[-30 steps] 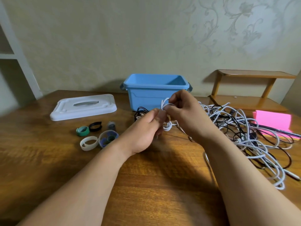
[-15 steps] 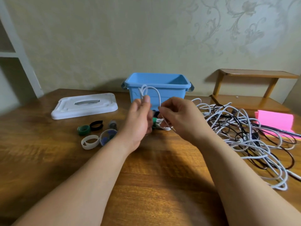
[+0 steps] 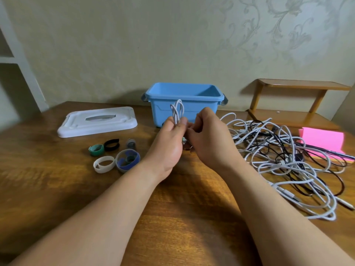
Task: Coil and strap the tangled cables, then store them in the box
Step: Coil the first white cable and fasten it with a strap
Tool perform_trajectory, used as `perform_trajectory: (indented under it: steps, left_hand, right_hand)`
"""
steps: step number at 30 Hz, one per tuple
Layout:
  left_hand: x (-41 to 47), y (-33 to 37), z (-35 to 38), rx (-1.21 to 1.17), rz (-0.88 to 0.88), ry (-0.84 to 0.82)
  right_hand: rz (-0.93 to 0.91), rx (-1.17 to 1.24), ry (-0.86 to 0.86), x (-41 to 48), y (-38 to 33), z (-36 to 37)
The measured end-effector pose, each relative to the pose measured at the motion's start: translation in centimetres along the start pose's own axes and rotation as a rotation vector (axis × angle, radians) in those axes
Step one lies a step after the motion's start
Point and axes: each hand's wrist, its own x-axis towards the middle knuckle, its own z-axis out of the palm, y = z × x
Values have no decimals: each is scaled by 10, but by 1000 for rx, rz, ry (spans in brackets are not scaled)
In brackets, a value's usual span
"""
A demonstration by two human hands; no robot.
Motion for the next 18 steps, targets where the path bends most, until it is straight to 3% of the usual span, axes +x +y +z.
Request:
perform_trajectory:
  steps: [6,10,13,18]
  left_hand:
    - [18,14,-21,-316,-5,260]
    - [22,22,-41,-325,14,338]
    - [19,23,-47,-176,19,237]
    - [2,15,-23,255,-34,-69]
  right_hand:
    - [-176,-248,-210,-2,3,-2]
    - [-330,-511,-177,4,11,-16]
    - [-281,-605,-101,10,19,-26]
    - [-228,-456,2,12,20,-21]
